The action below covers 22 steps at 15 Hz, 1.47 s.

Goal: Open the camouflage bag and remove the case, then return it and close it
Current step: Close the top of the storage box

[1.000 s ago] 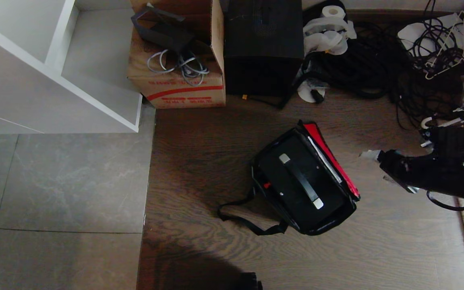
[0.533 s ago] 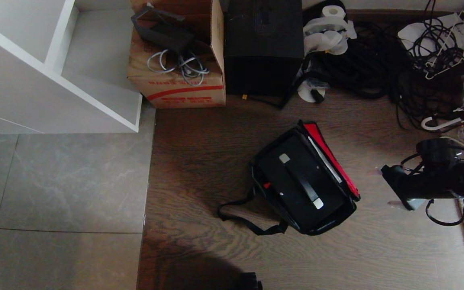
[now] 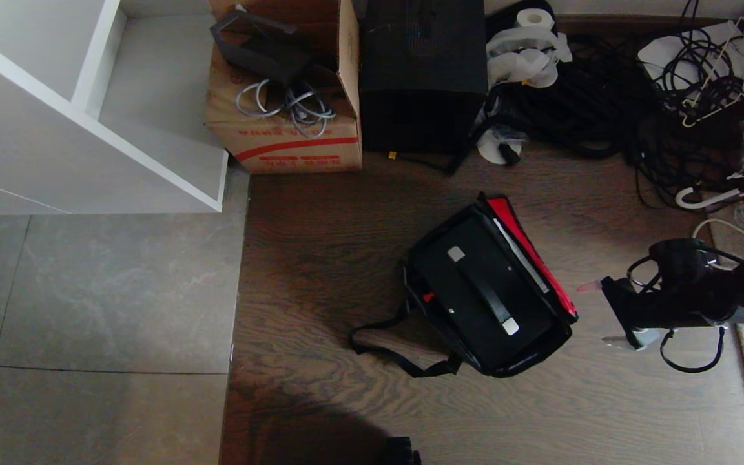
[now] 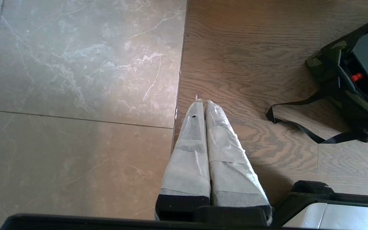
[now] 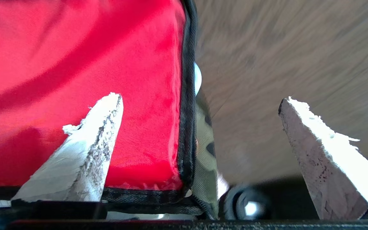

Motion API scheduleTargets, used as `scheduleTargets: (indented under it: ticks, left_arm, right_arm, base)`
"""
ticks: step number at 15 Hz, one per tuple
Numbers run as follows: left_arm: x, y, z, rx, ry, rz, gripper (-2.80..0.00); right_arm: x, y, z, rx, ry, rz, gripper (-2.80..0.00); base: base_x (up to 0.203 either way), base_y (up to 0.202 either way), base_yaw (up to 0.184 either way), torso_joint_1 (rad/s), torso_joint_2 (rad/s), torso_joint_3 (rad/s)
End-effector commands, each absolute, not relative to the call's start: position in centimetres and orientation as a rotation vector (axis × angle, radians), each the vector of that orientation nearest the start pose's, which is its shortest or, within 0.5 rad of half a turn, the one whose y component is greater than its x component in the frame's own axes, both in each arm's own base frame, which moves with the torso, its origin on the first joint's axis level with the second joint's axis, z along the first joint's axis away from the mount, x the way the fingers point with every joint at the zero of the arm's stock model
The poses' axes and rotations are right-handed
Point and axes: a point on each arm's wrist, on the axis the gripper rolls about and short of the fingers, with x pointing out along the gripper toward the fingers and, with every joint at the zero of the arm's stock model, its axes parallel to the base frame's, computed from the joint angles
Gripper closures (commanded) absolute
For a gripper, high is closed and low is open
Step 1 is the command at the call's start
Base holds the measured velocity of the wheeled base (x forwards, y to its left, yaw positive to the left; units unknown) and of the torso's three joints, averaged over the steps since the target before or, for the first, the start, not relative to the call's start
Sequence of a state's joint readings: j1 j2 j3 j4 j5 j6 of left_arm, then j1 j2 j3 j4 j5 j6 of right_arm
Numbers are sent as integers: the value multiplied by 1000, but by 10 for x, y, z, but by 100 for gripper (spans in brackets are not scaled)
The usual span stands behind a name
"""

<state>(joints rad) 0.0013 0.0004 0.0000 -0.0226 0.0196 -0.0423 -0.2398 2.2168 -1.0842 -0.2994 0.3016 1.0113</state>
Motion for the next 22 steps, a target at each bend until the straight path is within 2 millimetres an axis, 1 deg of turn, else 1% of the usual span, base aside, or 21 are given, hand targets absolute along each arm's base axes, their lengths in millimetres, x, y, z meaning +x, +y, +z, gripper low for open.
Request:
scheduleTargets:
  ticks: [1,2,7,13,15,17,18,19,22]
  left_arm:
    - [-22,0,75,-43,-13,21,0]
    - [-22,0,75,-43,-13,21,0]
    - [-22,0,75,-43,-13,21,0]
    - [-22,0,75,-43,-13,21,0]
    - [-22,0,75,-43,-13,21,0]
    - [-22,0,75,-43,-13,21,0]
    - [-22,0,75,-43,-13,21,0]
    - [-22,0,75,-43,-13,21,0]
    - [-22,0,75,-43,-13,21,0]
  right_arm:
    - [390,-88,31,1196,774,-354,-280]
    - [395,-89,32,1212,768,-338,-280]
    - [411,-91,19,1253,798,-268,-280]
    - [442,-92,11,1293,773,-204,-280]
    - [447,-92,4,1292,776,-205,-280]
    - [452,-94,7,1293,762,-200,-280]
    - [453,-94,5,1308,761,-205,-280]
    - [454,-94,4,1315,761,-209,0]
    - [455,-94,5,1309,759,-203,0]
  base:
    - [0,0,0,0,0,0]
    - [0,0,0,0,0,0]
    - [0,0,0,0,0,0]
    - [0,0,0,0,0,0]
    - [0,0,0,0,0,0]
    - [0,0,0,0,0,0]
    - [0,0,0,0,0,0]
    - [0,0,0,0,0,0]
    - [0,0,0,0,0,0]
